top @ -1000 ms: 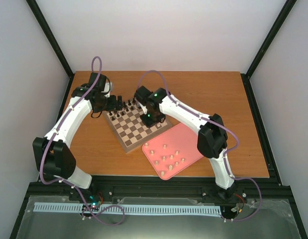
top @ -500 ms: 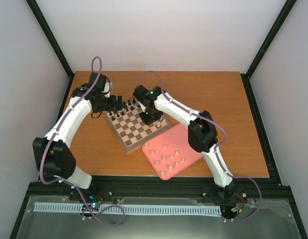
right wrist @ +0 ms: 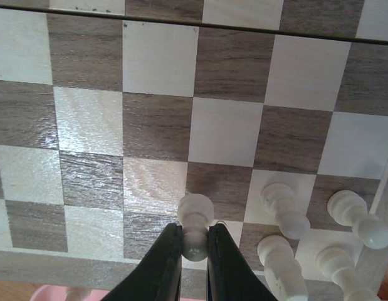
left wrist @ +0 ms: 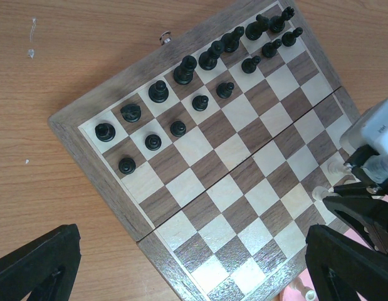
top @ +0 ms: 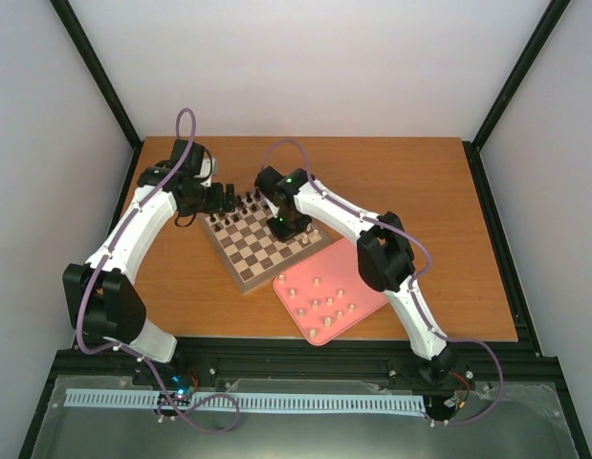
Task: Set up the chess pieces on the board
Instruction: Place the chess piece on the chessboard.
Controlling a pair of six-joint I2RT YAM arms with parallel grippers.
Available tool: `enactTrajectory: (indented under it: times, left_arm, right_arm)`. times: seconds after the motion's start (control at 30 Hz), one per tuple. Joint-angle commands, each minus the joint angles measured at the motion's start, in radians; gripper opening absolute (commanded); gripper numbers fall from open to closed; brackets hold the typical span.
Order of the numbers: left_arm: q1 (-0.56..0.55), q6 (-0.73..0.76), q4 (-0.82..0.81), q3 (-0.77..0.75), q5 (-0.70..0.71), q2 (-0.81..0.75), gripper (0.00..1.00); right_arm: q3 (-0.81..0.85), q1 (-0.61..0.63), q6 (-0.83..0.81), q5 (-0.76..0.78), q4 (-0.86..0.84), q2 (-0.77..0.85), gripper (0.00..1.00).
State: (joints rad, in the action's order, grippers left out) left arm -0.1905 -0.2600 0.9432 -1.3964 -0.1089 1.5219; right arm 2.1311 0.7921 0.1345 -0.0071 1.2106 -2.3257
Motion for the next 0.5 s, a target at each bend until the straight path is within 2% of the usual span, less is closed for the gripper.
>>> enactTrajectory:
  times: [0.0, 0.47]
  left_arm:
    - [0.006, 0.006, 0.002, -0.027, 0.000, 0.008, 1.00]
    - [0.006, 0.006, 0.001, -0.030, -0.002, 0.016, 1.00]
  right_arm:
    - [0.020, 0.001, -0.006, 0.022, -0.014, -0.027, 0.10]
    - [0.021, -0.001, 0.002, 0.051, -0.023, -0.045, 0.11]
